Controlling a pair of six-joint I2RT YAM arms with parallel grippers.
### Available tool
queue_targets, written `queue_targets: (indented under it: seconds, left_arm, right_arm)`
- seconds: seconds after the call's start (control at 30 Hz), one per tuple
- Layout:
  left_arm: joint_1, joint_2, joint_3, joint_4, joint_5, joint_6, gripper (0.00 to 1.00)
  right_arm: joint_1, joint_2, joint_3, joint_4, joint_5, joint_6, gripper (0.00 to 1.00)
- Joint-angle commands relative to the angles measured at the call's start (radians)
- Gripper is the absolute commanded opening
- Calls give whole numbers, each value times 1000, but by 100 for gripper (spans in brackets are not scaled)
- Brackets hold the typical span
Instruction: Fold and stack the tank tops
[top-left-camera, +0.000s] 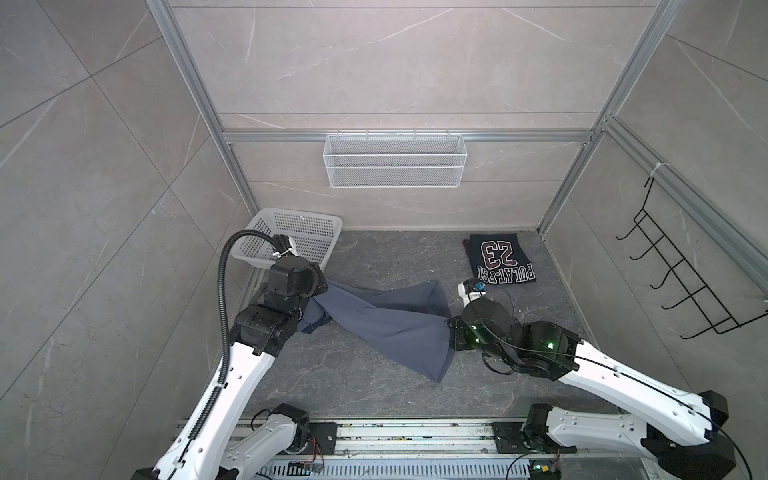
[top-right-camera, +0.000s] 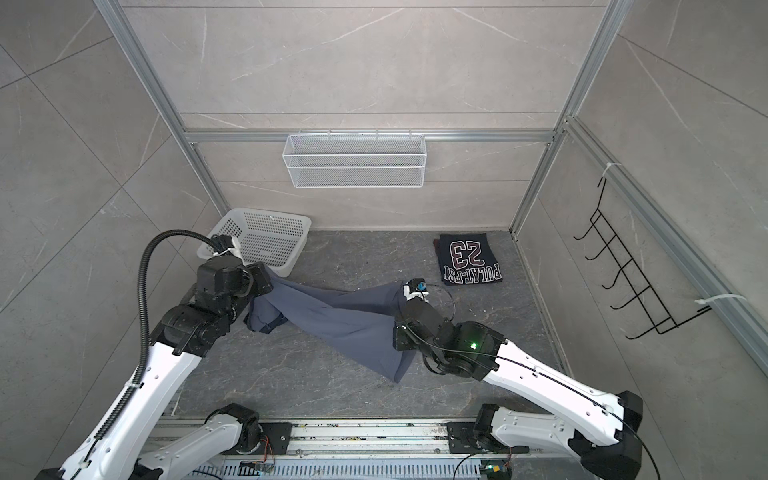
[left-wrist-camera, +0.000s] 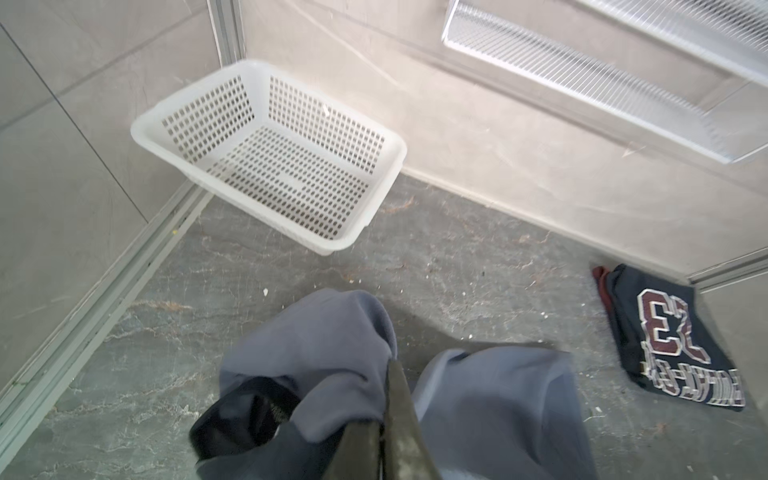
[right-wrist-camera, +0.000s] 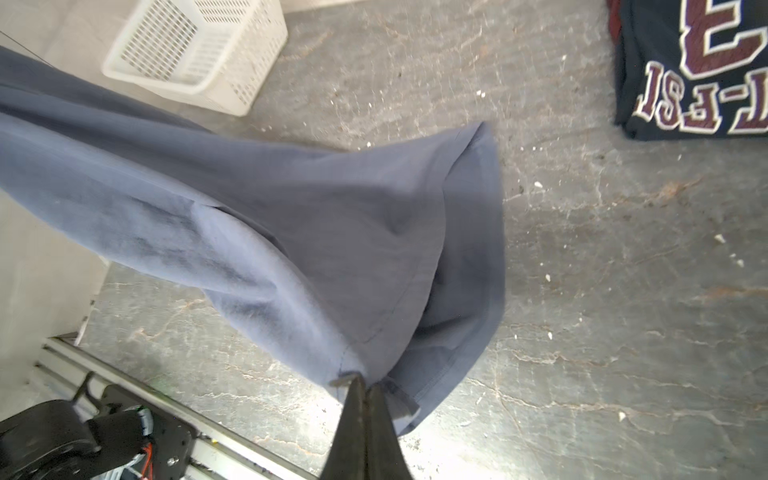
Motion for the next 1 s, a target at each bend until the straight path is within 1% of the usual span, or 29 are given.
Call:
queue_targets:
  seconds: [0.0, 0.17, 0.2, 0.3, 0.4, 0.47, 0.5, 0.53, 0.6, 0.7, 0.8, 0.83, 0.9, 0.97]
  left_arm:
    - [5, -32, 69, 1, 23, 34, 0]
    - [6, -40, 116, 0, 83, 36, 0]
    - [6, -32, 123, 7, 106, 35, 0]
    - [5, 28, 148, 22, 207, 32, 0]
    - [4, 140, 166, 53, 344, -6, 0]
    - [2, 239, 191, 60, 432, -34, 0]
    - [-4, 296, 206, 61, 459, -49, 0]
    - [-15, 350, 226, 56, 479, -53, 0]
    - [-48, 454, 275, 30, 452, -57, 0]
    - [-83, 610, 353, -9, 406, -45, 0]
    - [-88, 751, 432, -48, 378, -47, 1]
    - [-88, 799, 462, -69, 372, -45, 4]
    - [-88, 885, 540, -133, 361, -38, 9]
    - [-88, 957, 609, -173, 369, -24, 19]
  right_arm:
    - [2, -54, 95, -93, 62, -30, 0]
    - [3, -103, 193, -175, 128, -46, 0]
    - [2, -108, 209, -184, 156, -52, 0]
    - [-1, -75, 265, -242, 251, -62, 0]
    - [-31, -15, 304, -265, 292, -95, 0]
    - [-110, 25, 307, -254, 255, -127, 0]
    - [-174, 50, 306, -243, 205, -146, 0]
    - [-247, 73, 302, -224, 128, -169, 0]
    - [-343, 128, 299, -196, 28, -203, 0]
    - [-418, 213, 309, -189, -2, -224, 0]
    - [-505, 288, 282, -141, -98, -241, 0]
    - [-539, 315, 271, -126, -119, -246, 0]
    - [-605, 374, 257, -107, -178, -257, 0]
    - [-676, 432, 246, -86, -247, -260, 0]
